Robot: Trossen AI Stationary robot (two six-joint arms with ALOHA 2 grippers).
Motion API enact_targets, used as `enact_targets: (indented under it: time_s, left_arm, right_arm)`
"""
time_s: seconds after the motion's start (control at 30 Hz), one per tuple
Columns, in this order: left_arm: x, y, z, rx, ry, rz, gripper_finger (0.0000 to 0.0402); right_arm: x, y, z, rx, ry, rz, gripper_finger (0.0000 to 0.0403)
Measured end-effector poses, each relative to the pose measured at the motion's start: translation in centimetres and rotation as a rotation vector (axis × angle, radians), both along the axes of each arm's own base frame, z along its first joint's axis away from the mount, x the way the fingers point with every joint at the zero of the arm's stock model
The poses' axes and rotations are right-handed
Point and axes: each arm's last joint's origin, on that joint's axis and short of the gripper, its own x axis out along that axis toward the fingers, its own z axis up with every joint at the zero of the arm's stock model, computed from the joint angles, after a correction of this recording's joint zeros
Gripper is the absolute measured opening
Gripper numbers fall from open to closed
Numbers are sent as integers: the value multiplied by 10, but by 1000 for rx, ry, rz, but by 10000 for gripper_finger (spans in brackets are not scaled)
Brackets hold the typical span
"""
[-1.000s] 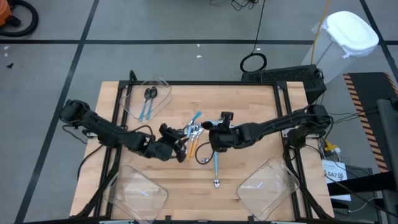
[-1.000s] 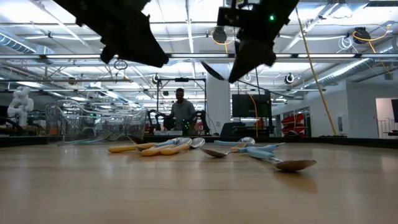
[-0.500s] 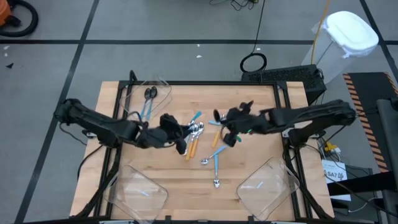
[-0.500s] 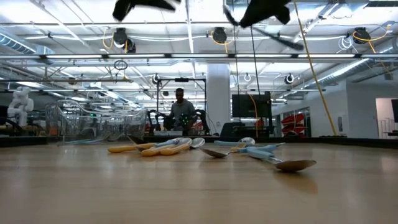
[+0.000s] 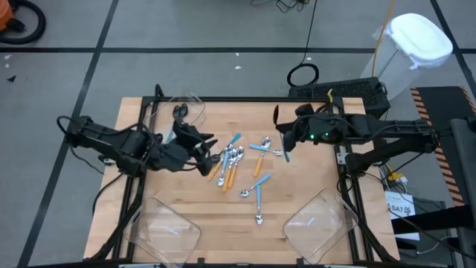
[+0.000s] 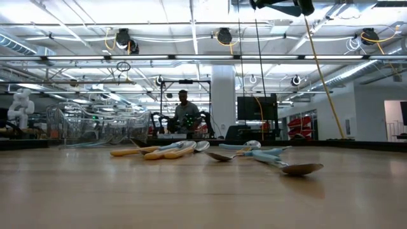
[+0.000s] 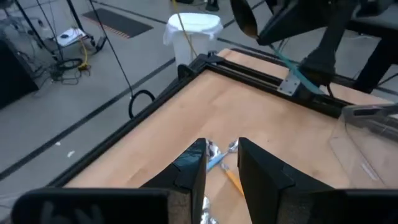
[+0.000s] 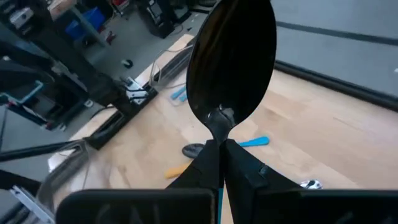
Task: Sort silverware by color (type)
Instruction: Put the blue spoon into the top left transparent bin
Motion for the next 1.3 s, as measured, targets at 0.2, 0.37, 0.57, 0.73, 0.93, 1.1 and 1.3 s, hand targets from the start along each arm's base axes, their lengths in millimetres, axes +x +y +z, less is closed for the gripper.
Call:
enact_targets:
  time_s: [0.2, 0.37, 0.57, 0.73, 0.93, 1.1, 1.3]
  left_arm:
    - [2, -3, 6, -188, -104, 22, 93]
    - [17, -15, -3, -291, -110, -31, 115]
    - [46, -25, -27, -323, -86, -9, 239]
    - [70, -30, -37, -343, -147, -9, 337]
    - [90, -20, -41, -353, -213, -1, 365]
    - [100, -5, -30, -292, -270, -88, 351]
    - [107, 14, -29, -209, -269, -96, 334]
  right_arm:
    - [-5, -5, 4, -33, 14, 119, 4]
    - [-11, -7, 9, -45, 5, 212, 4]
    - [-18, -11, 12, -72, 1, 210, 4]
    - [-15, -24, 10, -25, -11, 114, 4]
    - [-7, -34, 14, 59, -124, -11, 4]
    - [-2, -38, 14, 107, -182, -125, 4]
    - [14, -40, 17, 115, -275, -133, 4]
